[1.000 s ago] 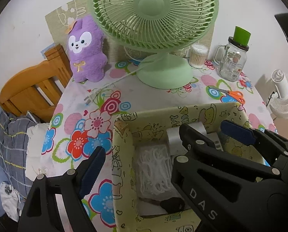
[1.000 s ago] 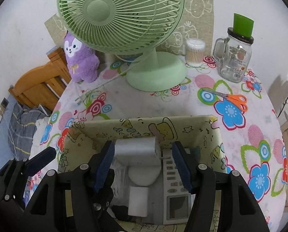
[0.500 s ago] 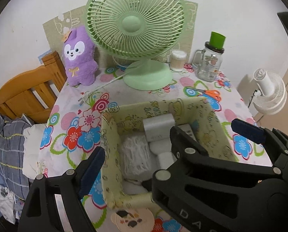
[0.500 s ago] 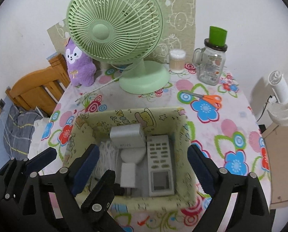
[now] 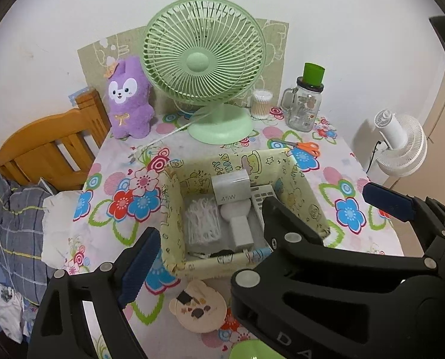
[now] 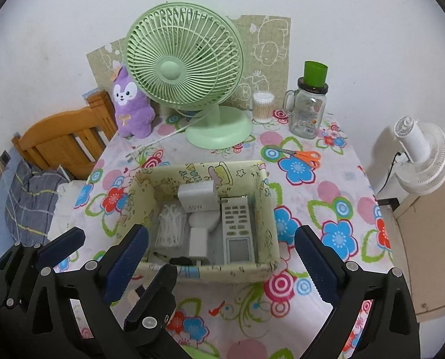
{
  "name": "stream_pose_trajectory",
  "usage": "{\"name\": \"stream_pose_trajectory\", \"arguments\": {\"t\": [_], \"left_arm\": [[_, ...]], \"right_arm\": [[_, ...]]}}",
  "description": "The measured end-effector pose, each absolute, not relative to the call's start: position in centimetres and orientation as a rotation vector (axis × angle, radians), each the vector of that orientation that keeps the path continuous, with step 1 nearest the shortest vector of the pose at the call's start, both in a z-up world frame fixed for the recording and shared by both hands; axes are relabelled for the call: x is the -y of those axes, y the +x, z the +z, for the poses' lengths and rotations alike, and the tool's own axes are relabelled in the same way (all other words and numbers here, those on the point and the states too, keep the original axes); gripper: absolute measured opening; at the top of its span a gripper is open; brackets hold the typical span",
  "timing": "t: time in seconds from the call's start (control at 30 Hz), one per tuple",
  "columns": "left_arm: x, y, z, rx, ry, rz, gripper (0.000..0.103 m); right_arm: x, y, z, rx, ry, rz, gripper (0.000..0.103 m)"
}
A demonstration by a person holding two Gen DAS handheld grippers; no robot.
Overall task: Organize rigid objects
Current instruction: 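Lift both open tools out of the basket, then lower right tool onto the green oval pad on the cloth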
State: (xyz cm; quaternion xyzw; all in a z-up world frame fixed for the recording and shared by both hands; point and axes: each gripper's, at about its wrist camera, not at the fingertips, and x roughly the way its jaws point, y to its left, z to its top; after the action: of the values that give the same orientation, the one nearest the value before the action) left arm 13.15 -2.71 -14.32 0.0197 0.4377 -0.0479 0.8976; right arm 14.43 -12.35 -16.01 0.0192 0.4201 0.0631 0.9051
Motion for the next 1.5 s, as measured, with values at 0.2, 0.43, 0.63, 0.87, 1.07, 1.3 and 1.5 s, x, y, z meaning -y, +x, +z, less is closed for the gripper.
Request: {"name": "stream_pose_trajectory", "arguments": {"t": [0.2,0.43,0.63,0.87,1.07,1.3,1.5], "left_arm": [[2.7,11.3,-13.4,-0.894,0.034,-0.109,0.093],[2.6,9.4,-12.6,-0.876,0.040,-0.112,0.096],[2.6,8.0,-12.7,-0.888,0.056,-0.124,0.097],[2.5,6.6,-13.3,-0.903,0.051,-0.130,0.097],[2.2,5.4,-14.2,-0.904,0.050,-0.139,0.097],[1.5,4.2,-16.2,-0.918,0.072,-0.165,0.097],[1.0,3.1,-18.2,-0.926,0.098,-0.193,0.097]], "right_arm": [[12.4,12.3,-15.0,-0.872,0.041,0.105,0.100],[12.5,9.9,-14.0,-0.849,0.042,0.079,0.100],[12.7,8.3,-14.3,-0.853,0.054,0.063,0.100],[12.5,6.8,-15.0,-0.871,0.054,0.051,0.100],[12.2,5.8,-15.7,-0.867,0.049,0.046,0.100],[11.7,4.2,-17.9,-0.878,0.070,0.022,0.100],[11.1,3.0,-20.2,-0.904,0.093,0.000,0.100]]}}
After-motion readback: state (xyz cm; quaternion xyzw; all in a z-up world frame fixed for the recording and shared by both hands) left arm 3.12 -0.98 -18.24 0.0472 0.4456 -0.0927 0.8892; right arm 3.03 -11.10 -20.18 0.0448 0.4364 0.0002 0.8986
